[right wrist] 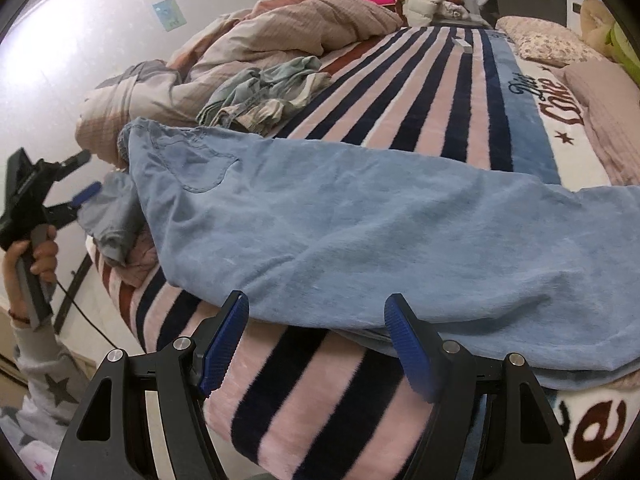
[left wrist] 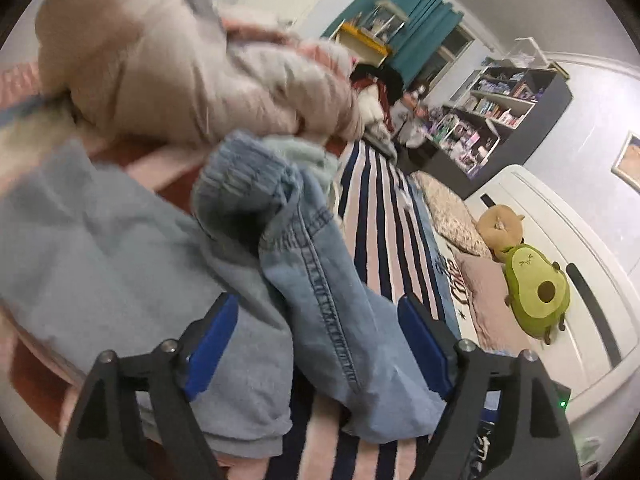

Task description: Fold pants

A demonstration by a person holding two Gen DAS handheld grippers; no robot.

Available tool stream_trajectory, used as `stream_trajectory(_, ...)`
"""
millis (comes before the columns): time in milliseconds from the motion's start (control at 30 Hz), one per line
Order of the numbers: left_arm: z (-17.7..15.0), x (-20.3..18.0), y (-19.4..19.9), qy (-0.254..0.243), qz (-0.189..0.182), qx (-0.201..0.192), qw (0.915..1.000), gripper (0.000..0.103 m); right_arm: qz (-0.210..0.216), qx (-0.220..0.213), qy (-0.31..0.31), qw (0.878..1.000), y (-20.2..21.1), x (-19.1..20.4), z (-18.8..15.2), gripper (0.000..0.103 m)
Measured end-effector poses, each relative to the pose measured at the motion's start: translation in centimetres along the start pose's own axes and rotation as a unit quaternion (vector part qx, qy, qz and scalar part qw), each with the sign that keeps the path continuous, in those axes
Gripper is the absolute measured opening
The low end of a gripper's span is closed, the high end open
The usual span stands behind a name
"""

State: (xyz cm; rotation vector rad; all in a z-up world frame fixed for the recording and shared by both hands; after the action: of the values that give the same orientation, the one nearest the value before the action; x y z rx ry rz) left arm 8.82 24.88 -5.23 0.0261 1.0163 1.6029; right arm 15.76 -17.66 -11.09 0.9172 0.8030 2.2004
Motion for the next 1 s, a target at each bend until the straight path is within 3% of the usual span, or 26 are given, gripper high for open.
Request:
stream_trajectory(133, 0.6, 0.7, -3.3, 0.050, -0.001, 0.030, 0.9983, 0.082, 0.007, -0.002, -0.001, 1.000, 0.0, 0.1, -0.2, 0.067)
stream_trajectory(300, 2.0, 1.4, -6.3, 0.101, 0.014, 0.036, 0.9942, 0.082, 0.016, 0.003, -0.005, 1.000, -0.6, -0.1, -0.5, 0.067)
stream_trajectory(733, 5.0, -0.3, -7.9, 0.070, 0.088, 0.017, 0.9935, 0.085, 0.027, 0.014, -0.014, 0.999, -1.5, 0.0, -1.3, 0.067)
stream_trajectory(900, 5.9, 0.0, -8.5, 0.081, 0.100, 0.020, 0.9915, 0.086, 0.029, 0.012, -0.015, 0.999, -1.4, 0.1, -1.4, 0.067)
stream_trajectory(1000, 6.5, 0.1, -8.1, 0.094, 0.084, 0.021, 0.9919, 0.086, 0.031, 0.014, -0.016, 0.999, -1.4, 0.2, -1.4, 0.067)
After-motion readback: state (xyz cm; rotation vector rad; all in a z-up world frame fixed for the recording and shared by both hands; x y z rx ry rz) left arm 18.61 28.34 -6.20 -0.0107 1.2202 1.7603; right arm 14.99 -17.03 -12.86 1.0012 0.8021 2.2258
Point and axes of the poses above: each gripper's, at about its wrist camera, not at the fingertips, and y roughly against the way its jaws point, x to its left, z to its top, the point moved 1 cm from there along -y, roughly the way its jaws point, and after that the axes turned 7 degrees about z, right-handed, at the moved point
